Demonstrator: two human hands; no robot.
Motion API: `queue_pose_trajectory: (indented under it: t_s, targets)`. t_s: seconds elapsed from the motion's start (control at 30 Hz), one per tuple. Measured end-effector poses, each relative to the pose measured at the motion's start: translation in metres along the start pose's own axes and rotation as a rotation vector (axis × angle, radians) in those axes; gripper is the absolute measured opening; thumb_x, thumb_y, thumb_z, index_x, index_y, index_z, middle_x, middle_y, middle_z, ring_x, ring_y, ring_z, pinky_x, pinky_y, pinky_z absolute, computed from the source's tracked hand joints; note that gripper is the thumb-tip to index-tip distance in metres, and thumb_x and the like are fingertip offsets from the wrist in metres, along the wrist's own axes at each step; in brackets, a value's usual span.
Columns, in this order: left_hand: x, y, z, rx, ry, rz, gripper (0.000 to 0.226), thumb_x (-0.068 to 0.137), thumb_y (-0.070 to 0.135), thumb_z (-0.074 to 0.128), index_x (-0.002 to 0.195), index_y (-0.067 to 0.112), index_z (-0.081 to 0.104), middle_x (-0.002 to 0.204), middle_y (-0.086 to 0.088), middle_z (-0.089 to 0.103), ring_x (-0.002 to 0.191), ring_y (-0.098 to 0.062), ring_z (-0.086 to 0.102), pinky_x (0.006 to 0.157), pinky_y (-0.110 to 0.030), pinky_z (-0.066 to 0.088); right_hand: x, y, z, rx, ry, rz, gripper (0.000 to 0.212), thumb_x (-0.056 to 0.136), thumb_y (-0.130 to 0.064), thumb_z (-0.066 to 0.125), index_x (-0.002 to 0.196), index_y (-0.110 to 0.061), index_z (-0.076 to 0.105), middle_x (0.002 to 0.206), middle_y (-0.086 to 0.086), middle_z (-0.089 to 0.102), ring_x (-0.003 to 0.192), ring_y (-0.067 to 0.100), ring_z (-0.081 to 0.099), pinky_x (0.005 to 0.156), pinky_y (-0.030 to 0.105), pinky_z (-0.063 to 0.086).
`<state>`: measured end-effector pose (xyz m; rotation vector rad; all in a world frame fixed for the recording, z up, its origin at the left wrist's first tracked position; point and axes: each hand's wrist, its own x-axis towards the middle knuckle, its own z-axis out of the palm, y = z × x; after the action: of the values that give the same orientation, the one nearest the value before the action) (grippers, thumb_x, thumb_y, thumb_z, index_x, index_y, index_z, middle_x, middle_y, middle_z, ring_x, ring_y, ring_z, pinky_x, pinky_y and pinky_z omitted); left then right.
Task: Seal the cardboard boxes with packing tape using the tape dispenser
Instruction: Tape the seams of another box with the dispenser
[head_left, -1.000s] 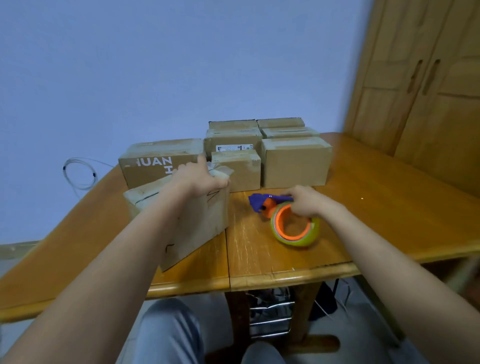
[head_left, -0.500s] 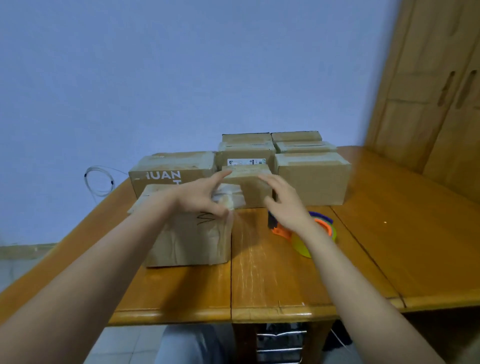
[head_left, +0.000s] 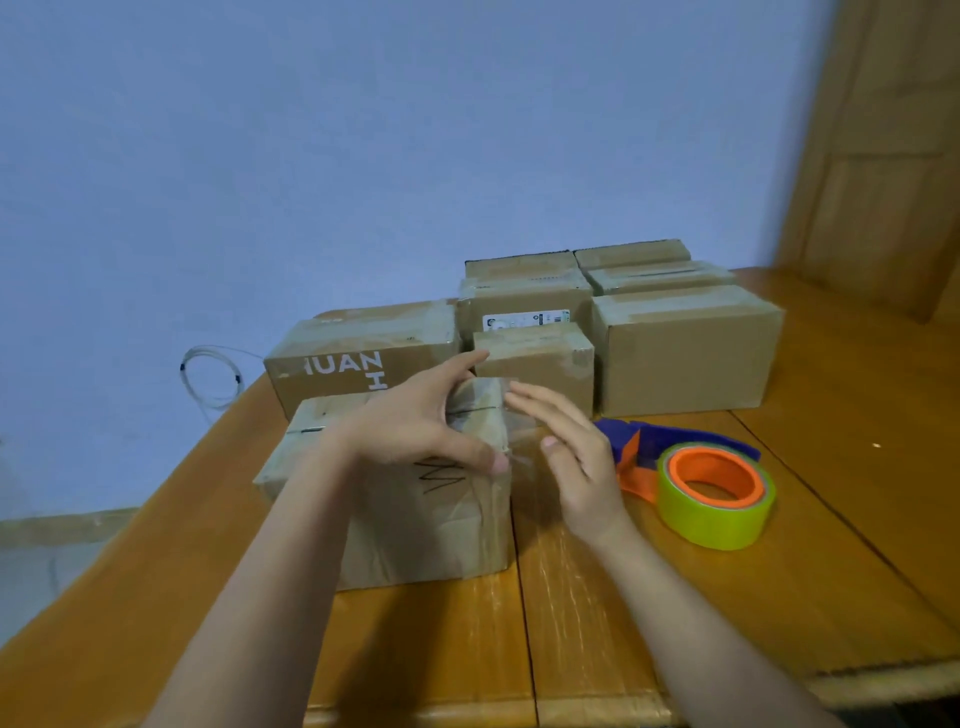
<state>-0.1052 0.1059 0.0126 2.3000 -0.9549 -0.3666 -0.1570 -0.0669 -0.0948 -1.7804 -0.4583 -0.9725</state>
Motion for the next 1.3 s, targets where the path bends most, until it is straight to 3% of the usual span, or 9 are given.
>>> queue_pose_trajectory:
  t_s: [0.1, 0.23, 0.4, 0.57, 0.73, 0.9, 1.03, 1.2, 1.3]
  targets:
    - [0.001, 0.001, -0.001, -0.014, -0.004, 0.006, 0.127, 0.047, 0.055, 0.082, 0.152, 0.032, 0.016, 0.147, 0.007, 0.035, 0.128, -0.006, 0.040, 0.108, -0.026, 0.034, 0.003, 0.003, 0.001, -0.030, 0.012, -0.038, 0.043, 0.089, -0.016, 0.037, 0.122, -0.005, 0.062, 0.129, 0.009, 0.059, 0.128, 0.021, 0.049, 0.108, 0.039, 0.038]
    - [0.000, 0.003, -0.001, -0.028, -0.021, 0.016, 0.116, 0.055, 0.045, 0.077, 0.153, 0.029, 0.016, 0.141, 0.014, 0.033, 0.121, 0.000, 0.038, 0.085, -0.004, 0.035, 0.003, 0.006, 0.002, -0.069, -0.009, -0.018, 0.045, 0.088, -0.015, 0.036, 0.123, -0.003, 0.062, 0.130, 0.009, 0.060, 0.130, 0.023, 0.047, 0.110, 0.037, 0.034]
    - [-0.003, 0.001, 0.000, -0.002, -0.017, 0.015, 0.125, 0.048, 0.057, 0.079, 0.153, 0.029, 0.017, 0.152, 0.010, 0.029, 0.132, -0.006, 0.035, 0.106, -0.025, 0.032, -0.005, 0.007, 0.006, -0.065, -0.036, 0.012, 0.047, 0.088, -0.013, 0.034, 0.130, -0.004, 0.054, 0.136, 0.007, 0.055, 0.136, 0.020, 0.041, 0.114, 0.032, 0.029]
    - [-0.002, 0.001, 0.000, 0.025, -0.025, 0.023, 0.129, 0.044, 0.061, 0.078, 0.153, 0.029, 0.017, 0.153, 0.009, 0.028, 0.133, -0.005, 0.033, 0.110, -0.027, 0.030, -0.016, 0.002, 0.014, 0.035, -0.090, 0.111, 0.051, 0.086, -0.003, 0.036, 0.136, -0.001, 0.045, 0.143, -0.002, 0.043, 0.139, 0.013, 0.034, 0.115, 0.027, 0.025]
    - [-0.002, 0.001, 0.000, 0.014, -0.026, 0.021, 0.131, 0.041, 0.066, 0.075, 0.153, 0.029, 0.017, 0.153, 0.008, 0.028, 0.136, -0.010, 0.033, 0.115, -0.038, 0.030, -0.015, 0.001, 0.013, 0.062, -0.071, 0.135, 0.054, 0.081, -0.003, 0.036, 0.134, 0.000, 0.046, 0.140, -0.005, 0.045, 0.136, 0.005, 0.038, 0.113, 0.022, 0.027]
    - [-0.002, -0.001, 0.003, 0.074, 0.004, 0.056, 0.125, 0.045, 0.069, 0.070, 0.152, 0.029, 0.018, 0.153, 0.007, 0.029, 0.136, -0.011, 0.032, 0.114, -0.040, 0.030, -0.012, -0.006, 0.013, 0.078, 0.107, 0.047, 0.047, 0.081, -0.010, 0.036, 0.119, 0.002, 0.061, 0.124, 0.009, 0.063, 0.123, 0.016, 0.054, 0.105, 0.035, 0.042]
    - [0.000, -0.001, 0.004, 0.193, 0.012, 0.062, 0.122, 0.047, 0.077, 0.062, 0.151, 0.037, 0.013, 0.151, 0.004, 0.031, 0.136, -0.014, 0.032, 0.112, -0.044, 0.032, -0.010, -0.007, 0.014, 0.095, 0.143, 0.039, 0.043, 0.082, -0.009, 0.037, 0.115, -0.002, 0.063, 0.120, 0.006, 0.064, 0.119, 0.018, 0.057, 0.100, 0.039, 0.046]
    - [0.002, 0.003, 0.005, 0.339, -0.007, 0.001, 0.127, 0.041, 0.088, 0.054, 0.150, 0.043, 0.006, 0.147, 0.000, 0.033, 0.138, -0.020, 0.029, 0.112, -0.041, 0.029, -0.019, -0.006, 0.017, 0.018, 0.055, 0.025, 0.047, 0.083, -0.007, 0.035, 0.127, -0.002, 0.049, 0.129, -0.008, 0.053, 0.126, 0.000, 0.047, 0.105, 0.018, 0.035]
    - [0.005, 0.009, 0.006, 0.388, -0.007, -0.052, 0.127, 0.044, 0.083, 0.060, 0.151, 0.041, 0.006, 0.143, -0.001, 0.034, 0.135, -0.022, 0.033, 0.109, -0.038, 0.032, -0.020, -0.004, 0.016, 0.010, 0.040, 0.034, 0.047, 0.081, -0.007, 0.035, 0.126, -0.002, 0.048, 0.127, -0.013, 0.051, 0.124, -0.009, 0.045, 0.103, 0.011, 0.033]
